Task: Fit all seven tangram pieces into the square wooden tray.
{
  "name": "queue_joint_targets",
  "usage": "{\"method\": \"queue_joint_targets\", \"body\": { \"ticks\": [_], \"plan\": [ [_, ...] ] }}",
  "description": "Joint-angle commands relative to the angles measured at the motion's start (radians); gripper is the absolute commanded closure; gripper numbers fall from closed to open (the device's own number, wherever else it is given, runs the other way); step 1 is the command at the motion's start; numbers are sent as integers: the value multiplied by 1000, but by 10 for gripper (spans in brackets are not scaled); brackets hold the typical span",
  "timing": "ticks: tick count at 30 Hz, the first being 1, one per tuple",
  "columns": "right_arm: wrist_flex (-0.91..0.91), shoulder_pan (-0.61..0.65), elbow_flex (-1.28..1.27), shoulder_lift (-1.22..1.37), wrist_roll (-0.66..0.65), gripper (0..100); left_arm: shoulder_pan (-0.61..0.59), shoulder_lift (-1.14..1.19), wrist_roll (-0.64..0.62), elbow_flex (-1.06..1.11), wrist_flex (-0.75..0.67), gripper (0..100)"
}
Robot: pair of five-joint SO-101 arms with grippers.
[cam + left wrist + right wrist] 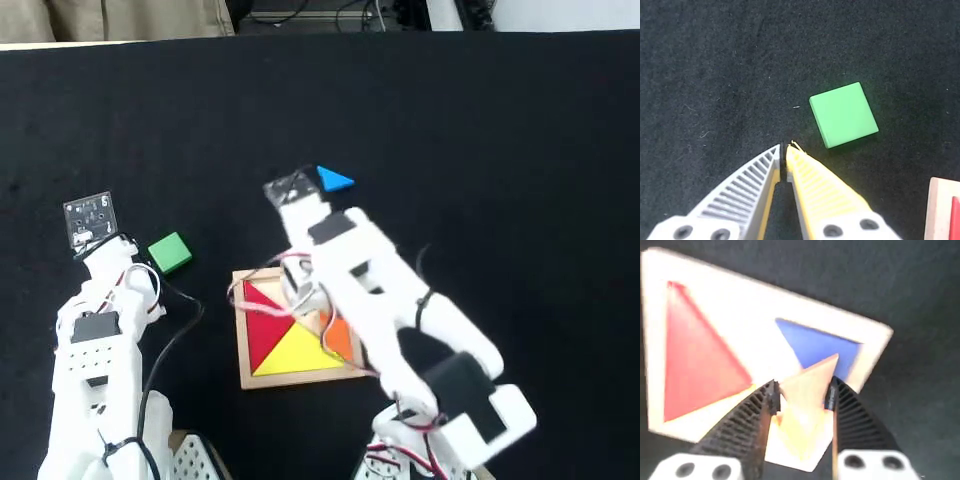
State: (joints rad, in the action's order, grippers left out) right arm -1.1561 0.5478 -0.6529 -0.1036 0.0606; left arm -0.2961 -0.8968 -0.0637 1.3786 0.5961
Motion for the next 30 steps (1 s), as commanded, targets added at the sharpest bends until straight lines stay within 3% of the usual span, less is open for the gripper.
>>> {"method": "queue_joint_targets", "body": {
  "ticks": [1,16,21,30],
  "plan": [
    [20,78,-15,-68,-11,877,12,-20,2,-7,-18,966],
    [14,84,-53,-79,-9,871,12,-20,2,-10,-18,966],
    [12,89,-54,-74,-5,760,12,-20,2,-10,-18,966],
    [-25,114,-1,-82,-23,762,12,-20,2,-10,-18,966]
  ]
}}
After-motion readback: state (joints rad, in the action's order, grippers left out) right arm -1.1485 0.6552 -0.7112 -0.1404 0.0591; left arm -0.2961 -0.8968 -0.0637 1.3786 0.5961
